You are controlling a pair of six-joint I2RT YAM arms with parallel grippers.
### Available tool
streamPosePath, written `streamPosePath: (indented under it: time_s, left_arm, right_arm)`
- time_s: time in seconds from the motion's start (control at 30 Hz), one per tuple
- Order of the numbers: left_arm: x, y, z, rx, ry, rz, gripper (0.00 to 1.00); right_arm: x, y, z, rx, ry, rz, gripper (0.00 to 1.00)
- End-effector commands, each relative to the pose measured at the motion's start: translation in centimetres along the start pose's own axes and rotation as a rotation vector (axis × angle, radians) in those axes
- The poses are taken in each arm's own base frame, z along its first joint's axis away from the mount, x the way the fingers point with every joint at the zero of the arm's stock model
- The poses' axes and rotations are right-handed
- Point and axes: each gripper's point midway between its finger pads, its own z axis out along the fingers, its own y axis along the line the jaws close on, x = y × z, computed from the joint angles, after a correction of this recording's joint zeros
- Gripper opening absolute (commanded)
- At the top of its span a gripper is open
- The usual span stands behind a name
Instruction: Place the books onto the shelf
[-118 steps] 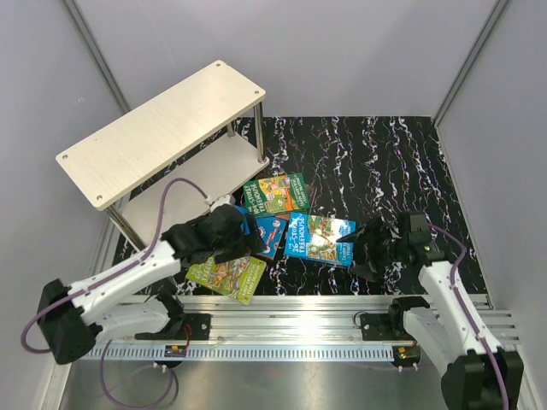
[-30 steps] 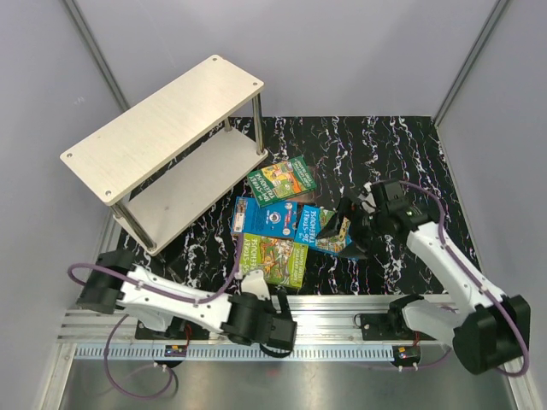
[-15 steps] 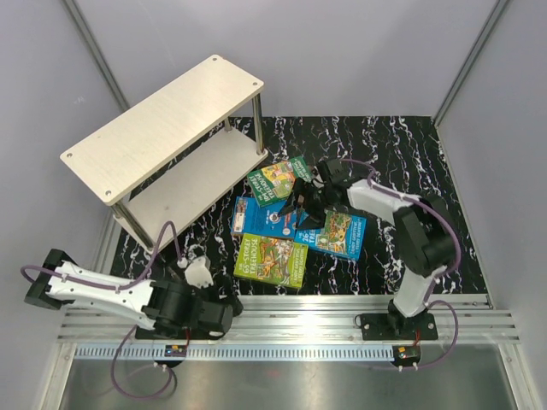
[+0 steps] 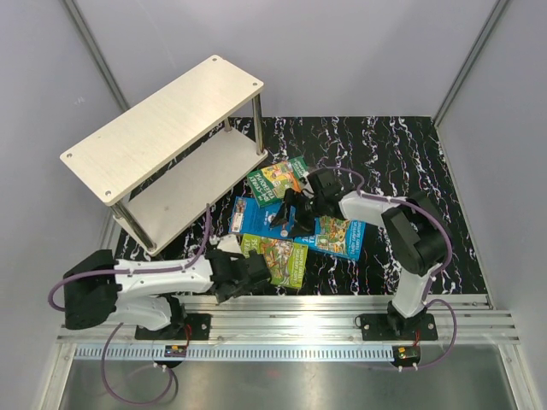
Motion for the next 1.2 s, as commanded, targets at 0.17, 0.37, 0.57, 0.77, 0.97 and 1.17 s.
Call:
streamPosePath:
  time_s: [0.17, 0.37, 0.57, 0.77, 0.97, 1.17]
  left_arm:
    - [-0.1, -5.1, 2.7, 0.173, 0.077, -0.055, 0.99]
    - [-0.4, -5.2, 3.6, 0.109, 0.065, -0.010, 0.99]
    - [0.0, -4.9, 4.4, 0.101, 0.070, -0.028, 0.99]
    - [0.0, -6.2, 4.1, 0.124, 0.073, -0.028, 0.99]
    - [1.0, -9.0, 3.3, 0.145, 0.083, 0.023, 0.99]
    - [2.9, -10.1, 3.0, 0.158, 0.118, 0.055, 0.99]
  right_arm:
    - [8.5, -6.9, 1.0, 0.164, 0.110, 0.047, 0.85]
    - [14.5, -10.1, -0.6, 0.188, 0.179, 0.119, 0.83]
    - [17.4, -8.1, -4.4, 0.131, 0.157, 0.090, 0.84]
    - [17.0, -5.8, -5.8, 0.062, 0.116, 0.076, 0.84]
    - [16.4, -4.8, -5.4, 0.027, 0.090, 0.073, 0.84]
    - [16.2, -3.7, -5.7, -0.006, 0.084, 0.064, 0.83]
